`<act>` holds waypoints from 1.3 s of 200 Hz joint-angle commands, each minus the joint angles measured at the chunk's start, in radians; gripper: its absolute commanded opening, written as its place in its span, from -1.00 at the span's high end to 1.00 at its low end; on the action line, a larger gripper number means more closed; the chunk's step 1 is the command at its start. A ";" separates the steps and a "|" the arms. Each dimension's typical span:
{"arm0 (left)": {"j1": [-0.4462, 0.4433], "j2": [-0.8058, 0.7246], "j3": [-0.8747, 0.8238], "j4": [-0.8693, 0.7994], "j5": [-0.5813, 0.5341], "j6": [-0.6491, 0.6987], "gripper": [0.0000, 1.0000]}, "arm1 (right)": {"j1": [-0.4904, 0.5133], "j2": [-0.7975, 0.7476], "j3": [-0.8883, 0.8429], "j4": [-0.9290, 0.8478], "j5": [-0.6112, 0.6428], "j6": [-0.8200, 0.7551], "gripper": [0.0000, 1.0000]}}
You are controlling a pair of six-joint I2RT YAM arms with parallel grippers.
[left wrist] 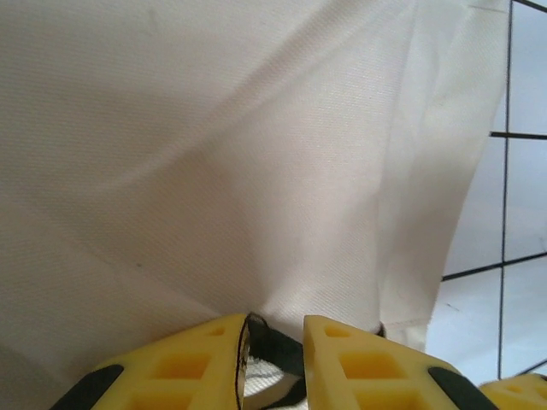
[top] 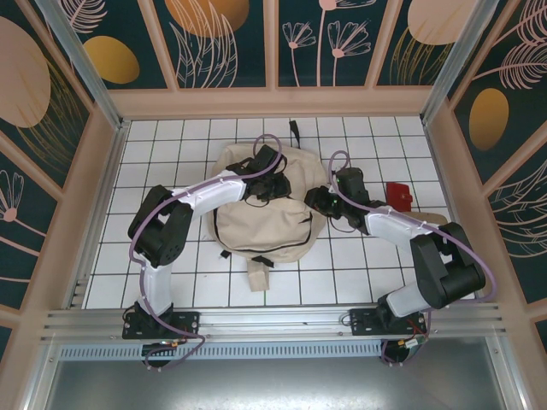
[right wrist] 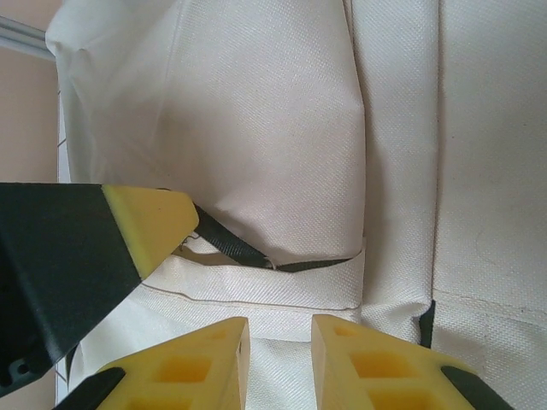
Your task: Pack the student bag
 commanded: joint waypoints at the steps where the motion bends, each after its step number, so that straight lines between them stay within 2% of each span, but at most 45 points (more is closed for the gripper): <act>1: -0.010 0.011 0.010 0.033 0.059 -0.012 0.53 | -0.005 -0.002 -0.009 0.018 0.010 0.015 0.48; 35: -0.009 0.031 0.019 0.028 0.038 -0.013 0.56 | -0.008 0.014 -0.002 0.013 0.025 0.017 0.48; 60: -0.009 0.051 0.035 0.016 0.020 -0.010 0.56 | -0.008 0.026 0.010 0.003 0.043 0.018 0.35; 74: -0.008 0.062 0.046 0.004 0.007 -0.012 0.49 | -0.008 0.032 0.013 0.004 0.043 0.019 0.32; 102: -0.009 0.069 0.064 -0.026 -0.057 -0.013 0.40 | -0.008 0.038 0.016 0.005 0.045 0.019 0.30; 141: -0.009 0.100 0.106 -0.110 -0.143 -0.033 0.40 | -0.009 0.101 0.051 -0.007 0.045 0.007 0.30; 162: -0.009 0.093 0.111 -0.137 -0.196 -0.027 0.40 | -0.007 0.153 0.080 0.001 0.012 0.002 0.30; 185: -0.009 0.099 0.127 -0.150 -0.190 -0.016 0.40 | -0.008 0.205 0.112 0.031 -0.041 0.010 0.30; 260: -0.006 0.106 0.128 -0.147 -0.151 0.006 0.39 | 0.072 0.283 0.114 0.106 -0.156 0.050 0.62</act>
